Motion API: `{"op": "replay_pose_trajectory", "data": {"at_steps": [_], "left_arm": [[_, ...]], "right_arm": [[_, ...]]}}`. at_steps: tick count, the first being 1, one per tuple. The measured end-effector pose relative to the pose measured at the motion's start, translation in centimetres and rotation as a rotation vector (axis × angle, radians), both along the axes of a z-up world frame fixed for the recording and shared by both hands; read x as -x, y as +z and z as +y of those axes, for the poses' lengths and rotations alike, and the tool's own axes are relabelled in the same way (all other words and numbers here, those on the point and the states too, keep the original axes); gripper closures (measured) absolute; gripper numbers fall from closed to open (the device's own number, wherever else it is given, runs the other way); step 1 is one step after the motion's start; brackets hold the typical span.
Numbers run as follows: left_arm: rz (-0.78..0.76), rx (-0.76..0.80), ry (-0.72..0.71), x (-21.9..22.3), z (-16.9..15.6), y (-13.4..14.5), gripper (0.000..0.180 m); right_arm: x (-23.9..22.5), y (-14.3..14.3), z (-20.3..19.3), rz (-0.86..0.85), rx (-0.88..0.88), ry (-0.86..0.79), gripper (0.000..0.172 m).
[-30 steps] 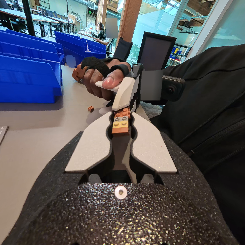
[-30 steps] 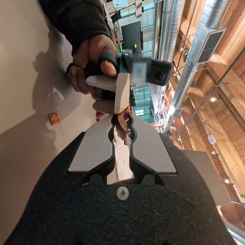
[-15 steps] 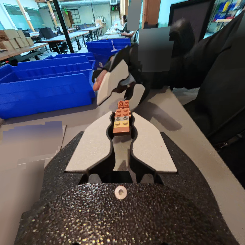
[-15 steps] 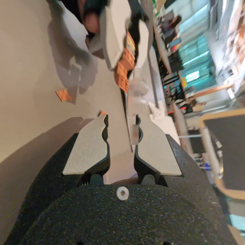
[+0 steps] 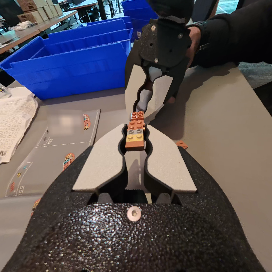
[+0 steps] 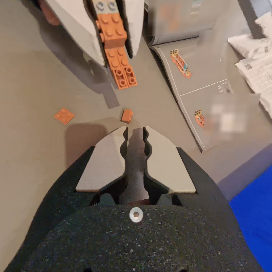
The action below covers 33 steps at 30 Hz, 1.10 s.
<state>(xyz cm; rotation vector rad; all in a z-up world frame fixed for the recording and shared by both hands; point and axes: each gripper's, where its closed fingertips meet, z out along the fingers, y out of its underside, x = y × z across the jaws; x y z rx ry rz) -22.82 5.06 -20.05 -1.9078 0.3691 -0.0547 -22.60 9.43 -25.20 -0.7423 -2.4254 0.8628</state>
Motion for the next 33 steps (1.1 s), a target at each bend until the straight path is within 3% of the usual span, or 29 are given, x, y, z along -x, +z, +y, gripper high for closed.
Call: {"op": "replay_pose_trajectory", "data": {"at_steps": [8, 12, 20, 25, 33], "left_arm": [[0.049, 0.022, 0.038, 0.6, 0.1, -0.4, 0.160], [0.063, 0.030, 0.020, 0.6, -0.4, -0.4, 0.160], [0.077, 0.044, -0.024, 0.6, -1.7, -1.1, 0.160], [0.083, 0.044, -0.020, 0.6, -1.6, -1.2, 0.160], [0.084, 0.044, -0.013, 0.7, -1.5, -1.4, 0.160]], "right_arm": [[-0.2, -0.8, -2.0, -0.001, -0.068, 0.116, 0.154], [-1.9, -0.7, -3.6, 0.069, -0.113, 0.279, 0.153], [-1.4, -0.6, -3.4, 0.041, -0.079, 0.249, 0.144], [-0.9, -0.4, -4.0, 0.153, -0.161, 0.299, 0.155], [-0.8, -0.7, -4.3, 0.070, -0.208, 0.332, 0.161]]}}
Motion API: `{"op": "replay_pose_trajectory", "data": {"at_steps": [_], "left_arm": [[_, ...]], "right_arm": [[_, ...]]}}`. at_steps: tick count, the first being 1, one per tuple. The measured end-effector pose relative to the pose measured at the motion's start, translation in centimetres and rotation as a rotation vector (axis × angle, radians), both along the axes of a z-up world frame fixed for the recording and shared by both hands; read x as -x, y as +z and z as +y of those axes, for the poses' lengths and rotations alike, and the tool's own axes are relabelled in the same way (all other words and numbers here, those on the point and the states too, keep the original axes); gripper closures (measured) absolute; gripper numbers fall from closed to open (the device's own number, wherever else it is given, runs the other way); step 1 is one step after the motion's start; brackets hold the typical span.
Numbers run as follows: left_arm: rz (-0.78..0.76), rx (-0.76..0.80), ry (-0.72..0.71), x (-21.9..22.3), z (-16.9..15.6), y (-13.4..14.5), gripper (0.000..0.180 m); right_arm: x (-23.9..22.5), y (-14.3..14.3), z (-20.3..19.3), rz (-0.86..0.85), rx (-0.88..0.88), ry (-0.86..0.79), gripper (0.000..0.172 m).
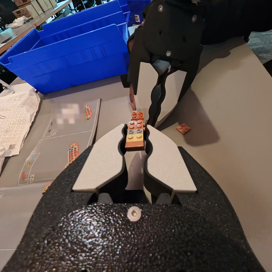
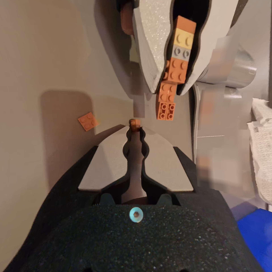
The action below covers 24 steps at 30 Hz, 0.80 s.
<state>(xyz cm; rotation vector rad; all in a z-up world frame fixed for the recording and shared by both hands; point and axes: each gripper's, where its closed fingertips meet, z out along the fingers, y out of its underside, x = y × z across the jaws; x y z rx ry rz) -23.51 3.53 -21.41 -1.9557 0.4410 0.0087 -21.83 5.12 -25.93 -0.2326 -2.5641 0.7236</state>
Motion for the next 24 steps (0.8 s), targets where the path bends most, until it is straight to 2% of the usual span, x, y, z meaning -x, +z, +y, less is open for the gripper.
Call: {"op": "replay_pose_trajectory", "data": {"at_steps": [2, 7, 10, 15, 20, 24], "left_arm": [[-0.008, 0.000, -0.003, 0.0, 0.0, 0.0, 0.160], [-0.036, -0.026, -0.035, -0.6, 0.0, 0.4, 0.160], [-0.090, -0.057, -0.063, -1.3, 0.1, 1.0, 0.160], [-0.165, -0.074, -0.057, -1.4, 0.2, 1.7, 0.160], [-0.186, -0.038, -0.038, -1.3, 0.3, 1.3, 0.160], [-0.200, -0.009, -0.039, -1.5, 0.3, 1.0, 0.160]], "right_arm": [[-0.2, 0.0, -0.1, -0.101, 0.045, -0.035, 0.162], [-2.6, 0.1, -0.2, -0.540, 0.306, -0.164, 0.161], [-3.0, 0.2, 0.3, -0.622, 0.399, -0.209, 0.161], [-2.6, 0.0, 1.9, -0.451, 0.320, -0.217, 0.139], [-2.4, 0.3, 2.5, -0.101, 0.102, -0.075, 0.140], [-2.5, 0.3, 1.3, -0.001, 0.058, 0.009, 0.144]]}}
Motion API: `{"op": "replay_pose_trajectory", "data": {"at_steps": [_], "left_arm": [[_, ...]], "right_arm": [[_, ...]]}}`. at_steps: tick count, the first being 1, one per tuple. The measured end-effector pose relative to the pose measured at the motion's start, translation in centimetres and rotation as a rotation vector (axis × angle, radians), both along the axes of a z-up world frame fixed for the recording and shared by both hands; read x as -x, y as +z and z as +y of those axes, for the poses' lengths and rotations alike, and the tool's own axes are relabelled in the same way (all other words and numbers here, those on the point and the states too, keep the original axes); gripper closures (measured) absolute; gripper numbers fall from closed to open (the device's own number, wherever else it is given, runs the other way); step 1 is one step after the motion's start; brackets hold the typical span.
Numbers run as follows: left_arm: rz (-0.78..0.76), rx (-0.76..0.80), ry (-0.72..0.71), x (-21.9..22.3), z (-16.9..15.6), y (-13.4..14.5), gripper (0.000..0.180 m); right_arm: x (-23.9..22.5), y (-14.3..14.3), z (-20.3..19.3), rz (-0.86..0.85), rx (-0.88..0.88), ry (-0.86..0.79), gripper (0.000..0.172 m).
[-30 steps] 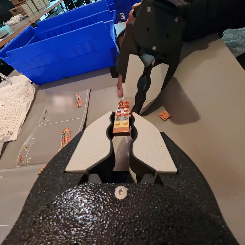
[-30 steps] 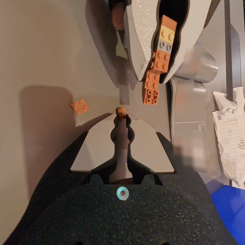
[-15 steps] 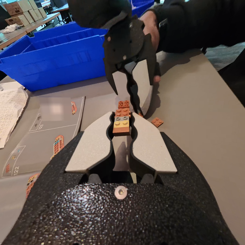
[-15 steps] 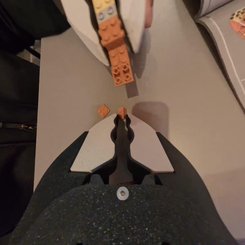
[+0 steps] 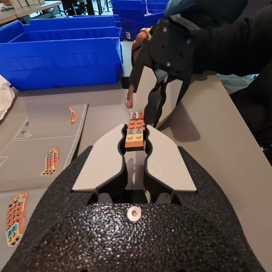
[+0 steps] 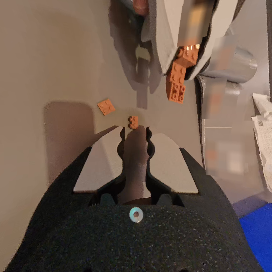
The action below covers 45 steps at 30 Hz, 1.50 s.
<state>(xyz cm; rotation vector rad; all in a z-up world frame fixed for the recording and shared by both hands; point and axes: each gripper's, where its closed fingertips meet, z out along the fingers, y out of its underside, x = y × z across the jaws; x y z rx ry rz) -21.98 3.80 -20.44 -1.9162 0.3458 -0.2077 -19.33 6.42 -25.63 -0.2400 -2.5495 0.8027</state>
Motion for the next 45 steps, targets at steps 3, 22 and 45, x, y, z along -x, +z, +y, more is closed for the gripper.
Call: {"op": "replay_pose_trajectory", "data": {"at_steps": [3, 22, 45], "left_arm": [[-0.005, 0.013, 0.008, 0.1, 0.0, -0.2, 0.160], [-0.118, -0.189, -0.052, -1.7, 0.4, 3.1, 0.160], [-0.012, -0.204, -0.083, -4.8, 2.0, 2.7, 0.160]], "right_arm": [[-0.1, 0.1, -0.6, 0.049, 0.005, 0.049, 0.154], [-1.2, 7.2, 1.2, 0.144, 0.136, -0.063, 0.161], [-2.2, 9.3, -1.4, 0.055, 0.150, -0.155, 0.161]]}}
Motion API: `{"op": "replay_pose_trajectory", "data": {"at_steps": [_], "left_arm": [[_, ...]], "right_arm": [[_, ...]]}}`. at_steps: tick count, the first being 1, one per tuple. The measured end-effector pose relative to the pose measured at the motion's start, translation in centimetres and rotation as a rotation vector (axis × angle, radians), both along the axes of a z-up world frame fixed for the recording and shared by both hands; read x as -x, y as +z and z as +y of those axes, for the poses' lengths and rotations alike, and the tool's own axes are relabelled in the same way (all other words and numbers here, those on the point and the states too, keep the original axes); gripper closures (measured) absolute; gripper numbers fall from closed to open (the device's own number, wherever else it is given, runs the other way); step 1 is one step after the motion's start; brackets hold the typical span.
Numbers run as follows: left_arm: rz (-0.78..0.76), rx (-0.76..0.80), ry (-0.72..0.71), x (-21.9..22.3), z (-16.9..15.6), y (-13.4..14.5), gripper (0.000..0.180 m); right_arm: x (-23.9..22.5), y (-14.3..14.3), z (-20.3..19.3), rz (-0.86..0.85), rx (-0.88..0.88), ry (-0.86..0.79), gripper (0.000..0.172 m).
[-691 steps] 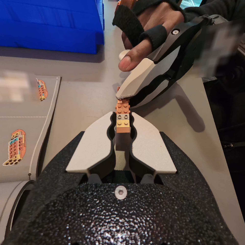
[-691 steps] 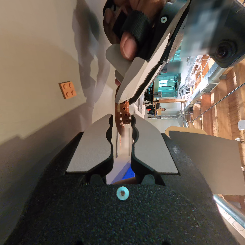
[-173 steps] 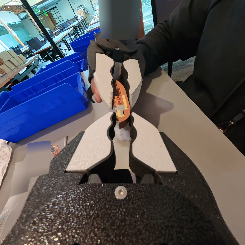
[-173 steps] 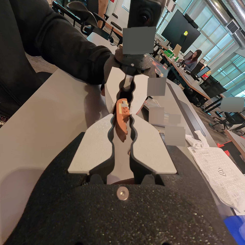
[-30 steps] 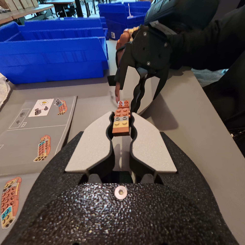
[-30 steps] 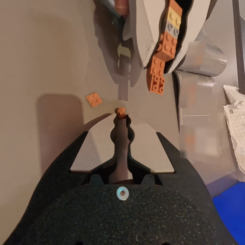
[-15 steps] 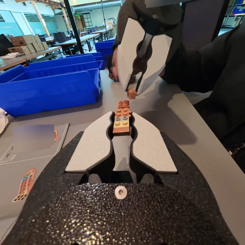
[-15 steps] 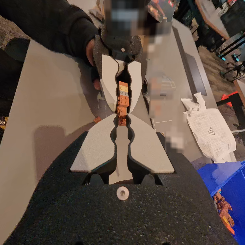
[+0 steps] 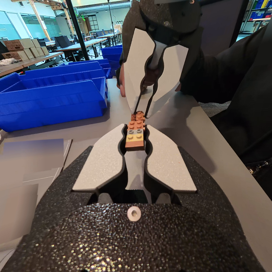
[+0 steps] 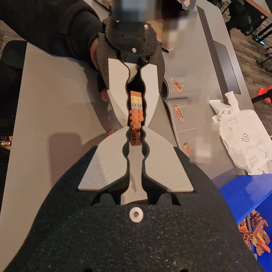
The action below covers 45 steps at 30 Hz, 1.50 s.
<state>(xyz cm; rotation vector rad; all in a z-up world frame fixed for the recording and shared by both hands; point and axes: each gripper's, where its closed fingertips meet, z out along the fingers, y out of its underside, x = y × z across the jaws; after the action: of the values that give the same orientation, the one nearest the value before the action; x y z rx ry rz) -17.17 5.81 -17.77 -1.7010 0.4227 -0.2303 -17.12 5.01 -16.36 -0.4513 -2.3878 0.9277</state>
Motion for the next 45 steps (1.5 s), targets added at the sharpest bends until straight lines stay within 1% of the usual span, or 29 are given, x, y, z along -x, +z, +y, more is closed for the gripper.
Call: {"op": "replay_pose_trajectory", "data": {"at_steps": [8, 13, 17, 20, 23, 27, 31, 34, 41, 45], "left_arm": [[-0.026, -0.011, -0.010, 0.0, -0.1, 0.3, 0.160], [-0.081, -0.039, -0.024, 0.0, -0.3, 0.9, 0.160], [-0.139, -0.053, -0.042, -0.2, -0.5, 1.4, 0.160], [-0.218, -0.052, -0.062, -0.2, -0.6, 1.9, 0.160], [-0.306, -0.028, -0.109, -0.5, -0.9, 2.1, 0.160], [-0.344, -0.001, -0.148, -1.1, -1.1, 2.1, 0.160], [-0.369, 0.017, -0.175, -1.5, -1.1, 2.1, 0.160], [-0.380, 0.026, -0.189, -1.7, -1.2, 2.1, 0.160], [-0.387, 0.020, -0.197, -1.8, -1.3, 2.2, 0.160], [-0.372, 0.014, -0.196, -1.9, -1.3, 2.2, 0.160]], "right_arm": [[-0.1, 0.0, -0.2, -0.003, 0.012, 0.000, 0.160], [0.0, 0.0, -0.4, 0.024, 0.000, 0.013, 0.152], [0.1, 0.8, 0.0, 0.131, -0.038, 0.036, 0.137], [-0.2, 1.4, 0.1, 0.302, -0.131, 0.120, 0.132], [-0.7, 1.9, -0.1, 0.474, -0.218, 0.210, 0.132], [-0.7, 2.3, -0.7, 0.607, -0.255, 0.256, 0.132], [-0.7, 1.8, -1.0, 0.654, -0.300, 0.287, 0.134], [-0.8, 2.0, -1.4, 0.689, -0.288, 0.298, 0.139], [-0.6, 1.4, -1.6, 0.693, -0.314, 0.298, 0.146], [-0.5, 1.6, -1.7, 0.722, -0.322, 0.291, 0.150]]}}
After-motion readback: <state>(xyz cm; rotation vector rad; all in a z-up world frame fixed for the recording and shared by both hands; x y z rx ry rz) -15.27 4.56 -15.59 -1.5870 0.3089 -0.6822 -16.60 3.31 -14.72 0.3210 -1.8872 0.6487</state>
